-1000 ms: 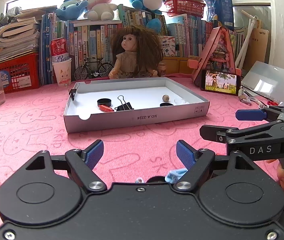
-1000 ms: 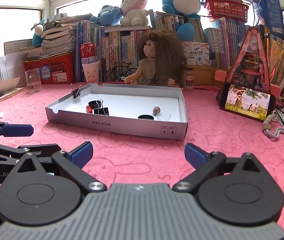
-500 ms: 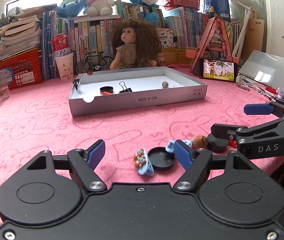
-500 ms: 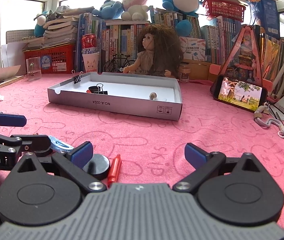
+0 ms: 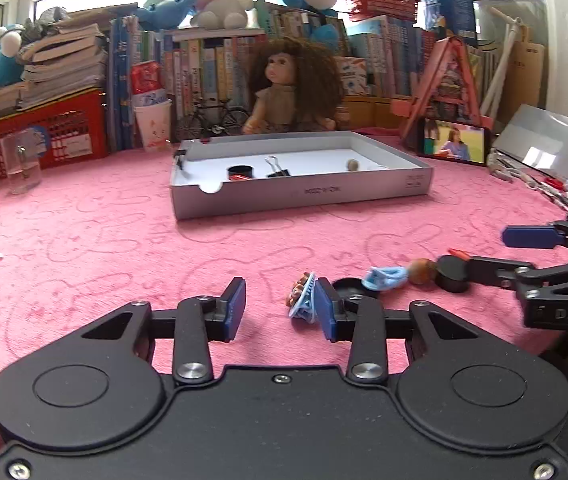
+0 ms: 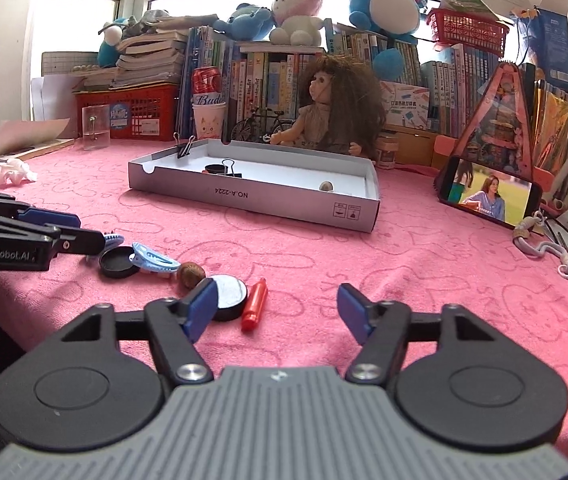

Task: Organize rigid objects
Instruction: 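Move both open grippers back down to the objects on the cloth, then position the left gripper at the blue hair clip while the right gripper approaches the red crayon, then grasp the blue hair clip with the left gripper while the right gripper grasps the red crayon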

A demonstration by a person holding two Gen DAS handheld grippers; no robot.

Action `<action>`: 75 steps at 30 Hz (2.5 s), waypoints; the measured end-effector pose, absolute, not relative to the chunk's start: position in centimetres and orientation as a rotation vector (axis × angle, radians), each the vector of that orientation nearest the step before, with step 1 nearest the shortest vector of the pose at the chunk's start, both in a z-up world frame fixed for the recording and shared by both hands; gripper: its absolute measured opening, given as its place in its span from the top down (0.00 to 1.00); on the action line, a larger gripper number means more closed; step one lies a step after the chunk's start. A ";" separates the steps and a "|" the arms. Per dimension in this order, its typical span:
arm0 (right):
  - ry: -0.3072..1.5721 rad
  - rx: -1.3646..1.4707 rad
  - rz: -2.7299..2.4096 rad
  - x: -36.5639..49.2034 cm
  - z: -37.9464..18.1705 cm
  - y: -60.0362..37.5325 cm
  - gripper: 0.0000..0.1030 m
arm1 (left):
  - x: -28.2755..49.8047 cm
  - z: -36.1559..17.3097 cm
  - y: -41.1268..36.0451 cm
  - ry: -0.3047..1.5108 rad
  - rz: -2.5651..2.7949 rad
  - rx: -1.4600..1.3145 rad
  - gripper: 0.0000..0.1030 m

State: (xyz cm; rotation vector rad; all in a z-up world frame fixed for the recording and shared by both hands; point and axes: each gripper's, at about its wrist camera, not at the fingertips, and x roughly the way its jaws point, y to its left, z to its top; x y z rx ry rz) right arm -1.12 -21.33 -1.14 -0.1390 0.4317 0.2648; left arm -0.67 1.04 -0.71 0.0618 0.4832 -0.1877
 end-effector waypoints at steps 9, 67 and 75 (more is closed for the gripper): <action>0.455 -0.164 0.242 -1.7 -1.4 -21.9 0.45 | 0.1 -0.9 1.4 0.499 -0.161 0.056 0.67; 0.505 -0.116 0.047 2.0 -1.3 -22.8 0.87 | 1.0 -1.3 2.0 0.488 -0.059 0.068 0.62; 0.495 -0.005 0.103 1.0 -1.1 -21.7 0.52 | 0.9 -1.2 2.4 0.492 -0.049 0.065 0.61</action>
